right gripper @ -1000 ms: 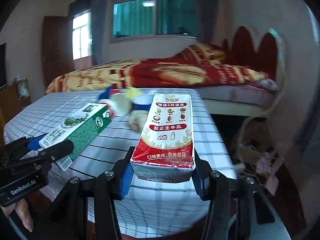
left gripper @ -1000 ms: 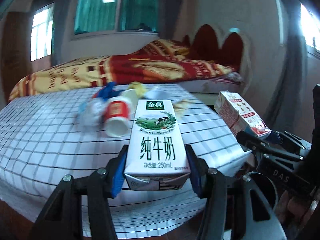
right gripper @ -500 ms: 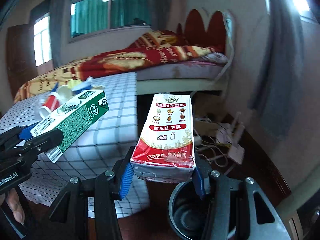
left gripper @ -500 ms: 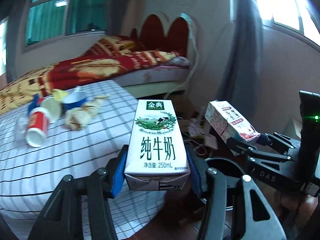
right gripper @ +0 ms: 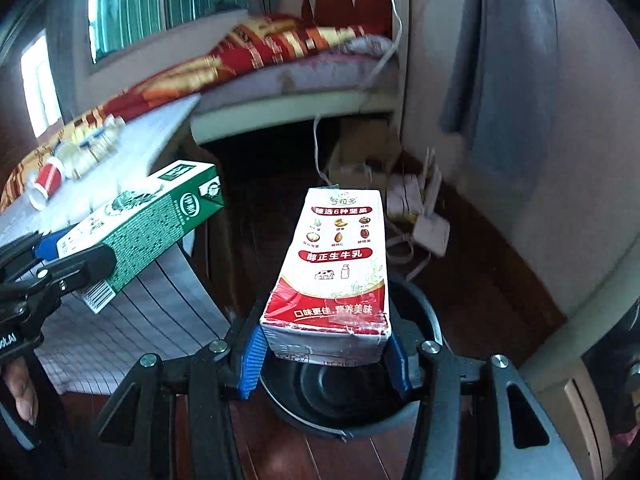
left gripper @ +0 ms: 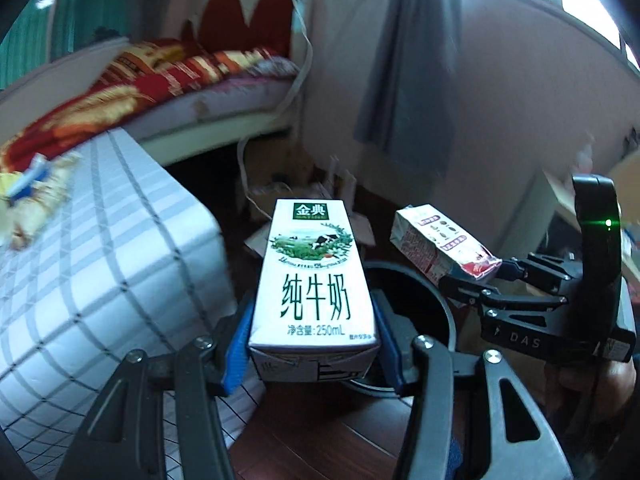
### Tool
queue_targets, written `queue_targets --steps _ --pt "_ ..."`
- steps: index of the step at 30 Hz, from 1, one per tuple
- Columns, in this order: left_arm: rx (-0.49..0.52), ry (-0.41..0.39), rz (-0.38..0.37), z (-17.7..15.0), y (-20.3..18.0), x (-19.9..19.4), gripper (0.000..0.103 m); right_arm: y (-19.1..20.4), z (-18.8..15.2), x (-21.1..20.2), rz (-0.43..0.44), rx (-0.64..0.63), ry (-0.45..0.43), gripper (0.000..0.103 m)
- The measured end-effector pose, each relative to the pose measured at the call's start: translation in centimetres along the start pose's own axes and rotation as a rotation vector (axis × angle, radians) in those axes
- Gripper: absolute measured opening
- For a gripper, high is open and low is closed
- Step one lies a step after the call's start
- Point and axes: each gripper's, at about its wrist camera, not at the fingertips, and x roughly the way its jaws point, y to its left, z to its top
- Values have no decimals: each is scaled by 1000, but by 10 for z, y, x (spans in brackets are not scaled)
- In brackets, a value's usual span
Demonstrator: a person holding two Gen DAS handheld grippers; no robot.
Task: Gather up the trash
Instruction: 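Carry both cartons over the black bin and open both tools to drop them, then return both tools to the table toward the red cup and crumpled paper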
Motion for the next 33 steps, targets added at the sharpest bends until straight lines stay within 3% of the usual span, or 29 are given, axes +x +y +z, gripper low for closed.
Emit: queue_targets --steps 6,12,13,14,15,16,17,21,25,33 --pt "9 131 -67 -13 -10 43 55 -31 -33 34 11 6 132 53" --pt "31 251 -145 -19 -28 78 56 -43 -42 64 35 -13 213 53" --pt "43 266 -130 -18 -31 84 59 -44 -42 72 30 -29 228 56" --pt "52 258 -85 -17 -32 85 71 -46 -41 77 1 -42 235 66" --pt "52 247 -55 -15 -31 85 80 -53 -45 81 -54 -39 247 101" --pt "31 233 -63 -14 -28 83 93 -64 -47 84 -84 -11 255 103" --pt "9 223 -63 -13 -24 80 98 -70 -47 83 -84 15 250 103" --pt "-8 178 2 -12 -17 66 100 -87 -41 71 -123 92 209 103" --pt "-18 153 60 -11 -13 56 102 -77 -31 56 -136 87 148 103" --pt "-45 99 100 1 -5 31 102 -56 -18 39 -128 68 80 103"
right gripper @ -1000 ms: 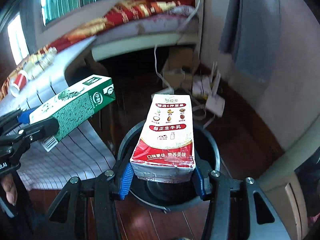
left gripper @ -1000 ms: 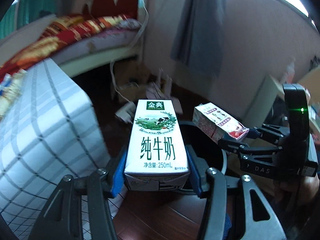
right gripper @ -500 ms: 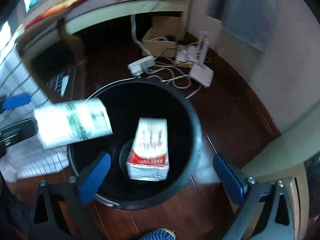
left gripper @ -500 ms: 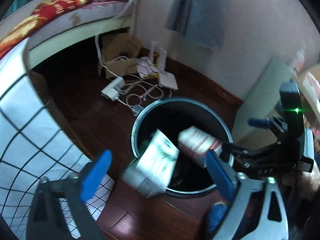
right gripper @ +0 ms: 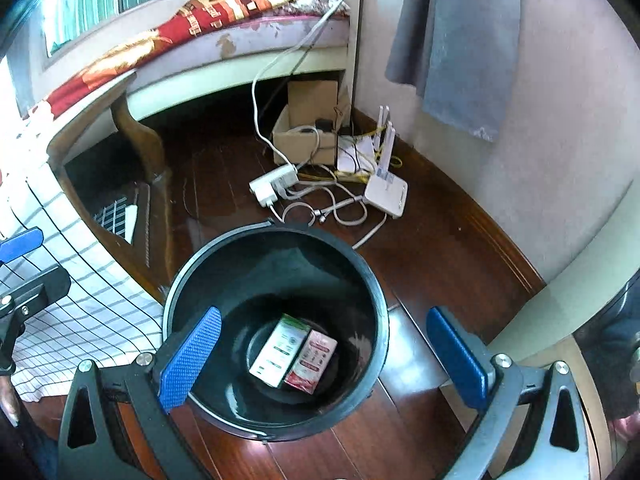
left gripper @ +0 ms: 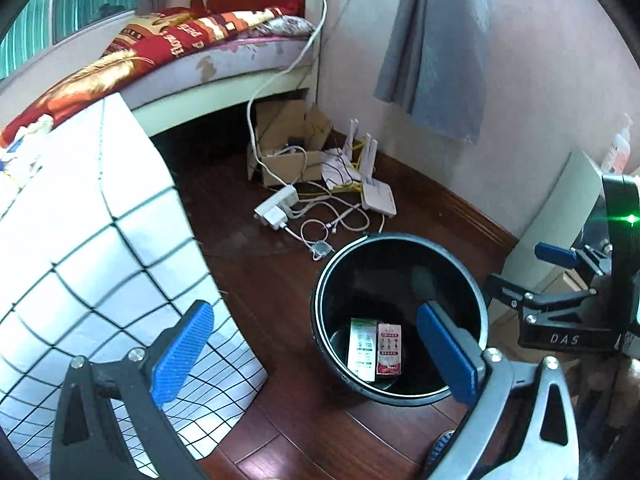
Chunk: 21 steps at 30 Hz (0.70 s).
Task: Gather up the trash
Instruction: 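Return both tools to the table toward the red cup and crumpled paper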
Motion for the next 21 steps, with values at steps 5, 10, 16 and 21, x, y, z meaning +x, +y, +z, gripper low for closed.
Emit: queue_targets --steps 5,10,16,21 --pt "-25 -57 37 10 10 -19 102 19 13 -27 41 -3 -76 103" --pt "-59 -98 72 14 28 -40 103 45 29 -46 100 -32 -120 103" --pt "-117 -118 135 8 63 -65 103 85 48 -61 181 -77 -124 103" --pt "-166 -146 282 -3 103 -92 103 127 69 -75 251 -128 -171 103"
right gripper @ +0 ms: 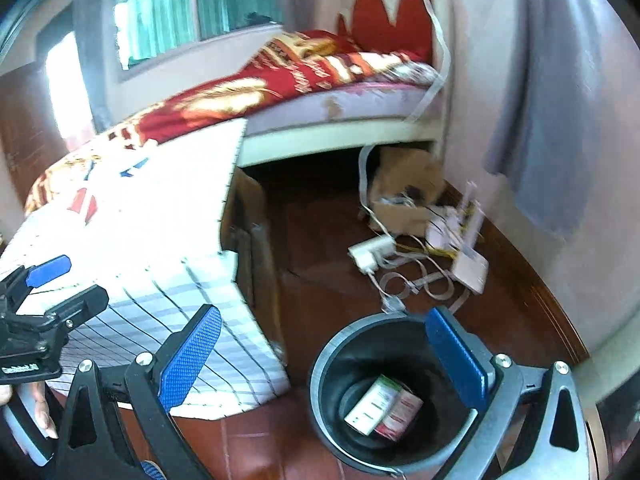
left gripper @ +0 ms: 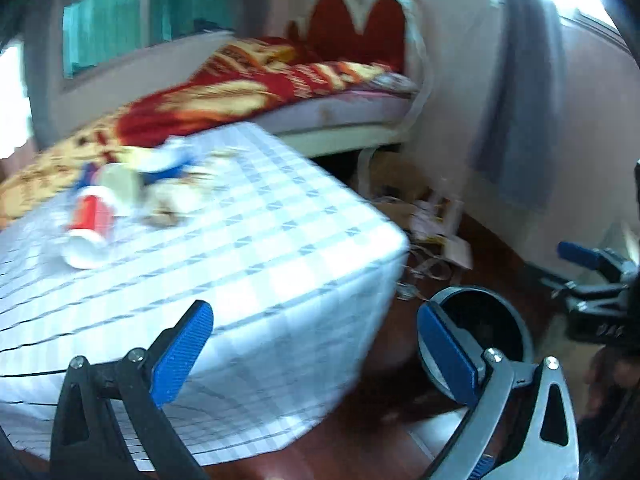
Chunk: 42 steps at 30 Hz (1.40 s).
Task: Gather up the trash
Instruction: 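Return both tools to the table toward the red cup and crumpled paper, then grasp the red paper cup with the left tool while the right tool grasps the crumpled beige paper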
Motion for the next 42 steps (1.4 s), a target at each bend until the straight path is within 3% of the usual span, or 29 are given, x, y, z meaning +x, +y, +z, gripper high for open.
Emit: queue_targets --steps 9,15,20,24,32,36,38,39,41,42 --pt "-179 -40 202 -10 116 -26 102 116 40 26 140 -168 -28 103" --pt "-238 -28 250 -17 171 -26 95 186 59 53 207 -256 -21 103" --pt "-268 -15 220 -14 190 -11 89 224 71 80 225 -289 -5 102" --pt "-277 -25 198 -2 195 7 84 234 87 108 236 -287 24 94" --pt "-286 5 184 25 203 55 80 257 120 173 280 -271 111 93" --pt "-308 30 178 33 210 72 80 266 127 201 291 -264 177 83" --pt "-306 51 183 36 211 80 77 268 128 208 310 -249 196 71" --pt "-306 58 181 36 212 82 75 268 128 211 316 -246 205 60" --pt "-308 75 179 34 213 85 61 268 125 211 339 -246 204 49" --pt "-309 74 171 33 213 85 62 267 124 210 352 -246 204 38"
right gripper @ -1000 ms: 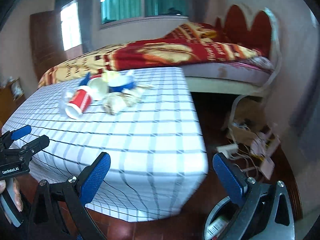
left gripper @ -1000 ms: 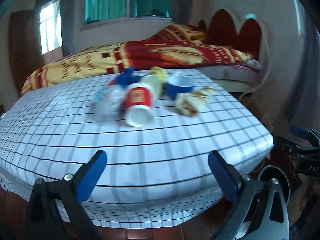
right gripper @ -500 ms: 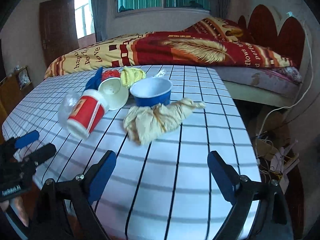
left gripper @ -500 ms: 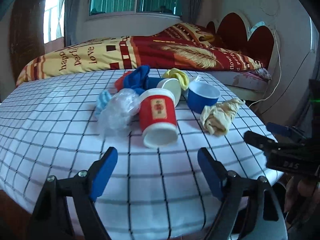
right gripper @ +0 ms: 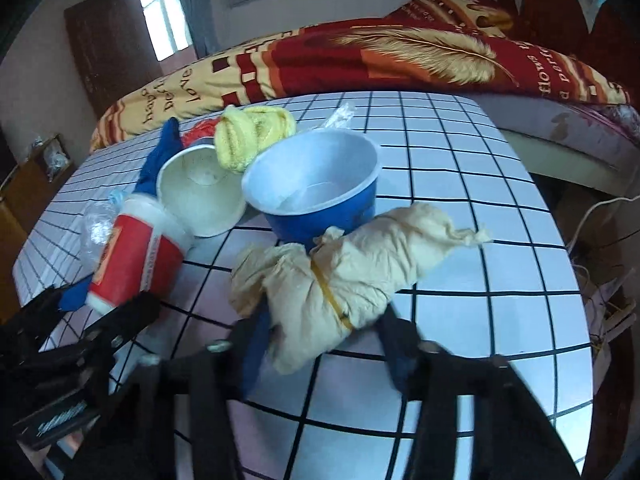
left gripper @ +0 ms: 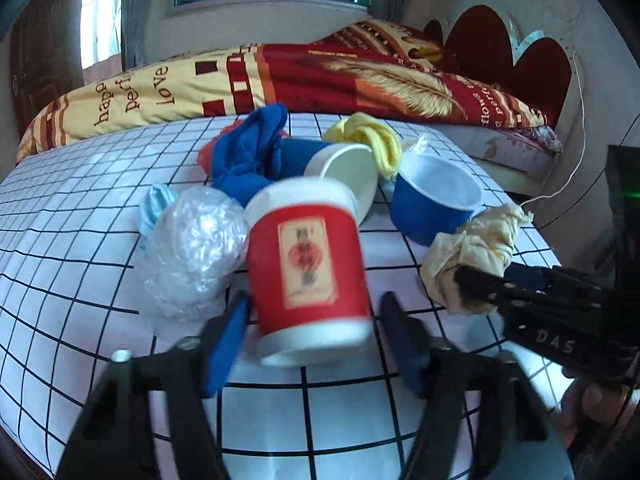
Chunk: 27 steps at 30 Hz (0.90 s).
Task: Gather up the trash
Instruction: 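Grasp the red paper cup with the left tool while the right tool grasps the crumpled beige paper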
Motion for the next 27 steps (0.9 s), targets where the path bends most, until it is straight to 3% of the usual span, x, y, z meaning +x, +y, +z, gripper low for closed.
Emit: queue_targets --steps 4,12,27 --pt "26 -28 -18 -8 -1 -12 60 0 -9 -10 24 -12 -35 26" --pt "63 -63 -44 -21 -10 -40 59 -10 -37 -58 -14 -5 -117 26" --pt "183 -124 -89 -40 -61 -100 58 -39 -91 -155 -99 53 -199 26"
